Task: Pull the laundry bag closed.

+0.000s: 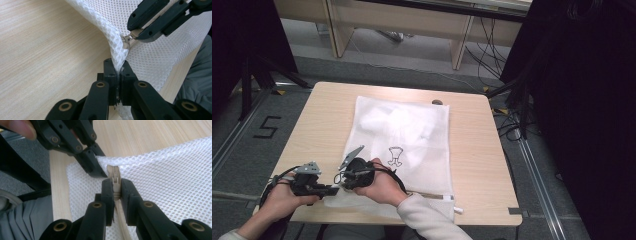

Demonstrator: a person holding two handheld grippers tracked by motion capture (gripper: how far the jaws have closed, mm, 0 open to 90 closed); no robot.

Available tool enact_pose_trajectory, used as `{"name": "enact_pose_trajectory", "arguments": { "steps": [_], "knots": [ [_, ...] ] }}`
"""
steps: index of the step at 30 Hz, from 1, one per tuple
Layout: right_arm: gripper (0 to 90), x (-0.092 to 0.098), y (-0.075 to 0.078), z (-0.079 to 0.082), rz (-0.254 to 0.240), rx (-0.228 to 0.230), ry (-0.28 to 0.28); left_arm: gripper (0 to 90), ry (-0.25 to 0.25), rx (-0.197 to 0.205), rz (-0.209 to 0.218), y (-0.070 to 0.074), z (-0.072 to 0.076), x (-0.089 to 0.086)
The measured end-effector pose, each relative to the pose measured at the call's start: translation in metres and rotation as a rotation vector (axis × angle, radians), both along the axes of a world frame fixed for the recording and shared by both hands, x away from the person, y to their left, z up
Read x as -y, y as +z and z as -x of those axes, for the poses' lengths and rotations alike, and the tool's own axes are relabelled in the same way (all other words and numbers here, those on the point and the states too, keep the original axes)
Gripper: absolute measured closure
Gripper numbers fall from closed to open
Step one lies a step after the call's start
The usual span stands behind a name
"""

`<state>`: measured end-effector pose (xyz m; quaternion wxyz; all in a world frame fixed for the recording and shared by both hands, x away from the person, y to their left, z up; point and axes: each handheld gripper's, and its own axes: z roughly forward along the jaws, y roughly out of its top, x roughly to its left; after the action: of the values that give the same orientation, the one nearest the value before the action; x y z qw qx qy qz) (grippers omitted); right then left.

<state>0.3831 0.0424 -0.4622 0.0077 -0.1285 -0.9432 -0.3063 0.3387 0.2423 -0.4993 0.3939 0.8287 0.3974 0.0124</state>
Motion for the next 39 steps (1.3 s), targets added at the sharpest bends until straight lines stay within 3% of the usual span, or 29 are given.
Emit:
{"name": "enact_pose_trajectory", "arguments": {
  "steps": [4,8,10,15,17,18,22,39],
  "knots": [
    [81.8,0.001,-0.003,0.000,0.016,-0.002,-0.004,85.8,0.007,-0.005,0.014,0.000,0.000,0.000],
    [81.9,0.003,-0.005,0.004,0.042,-0.037,-0.043,85.8,-0.001,-0.004,0.015,0.001,0.000,-0.001],
    [81.9,0.004,-0.007,0.001,0.035,-0.014,-0.018,85.8,0.002,0.000,0.015,0.001,0.000,-0.001],
    [82.1,0.006,-0.010,0.002,0.031,-0.019,-0.012,85.8,0.006,-0.003,0.045,0.003,0.002,-0.001],
    [82.1,0.008,-0.011,0.002,0.039,-0.020,-0.017,85.8,0.006,0.004,0.029,0.004,0.002,-0.002],
    [82.1,0.009,-0.012,0.003,0.043,-0.021,-0.026,85.7,0.010,-0.001,0.049,0.003,0.003,0.000],
    [82.2,0.012,-0.013,0.003,0.043,-0.026,-0.021,85.7,0.008,-0.007,0.053,0.004,0.002,-0.001],
    [82.1,0.024,-0.022,0.004,0.044,-0.036,-0.035,85.6,0.011,0.020,0.037,0.004,0.002,-0.002]
  ]
}}
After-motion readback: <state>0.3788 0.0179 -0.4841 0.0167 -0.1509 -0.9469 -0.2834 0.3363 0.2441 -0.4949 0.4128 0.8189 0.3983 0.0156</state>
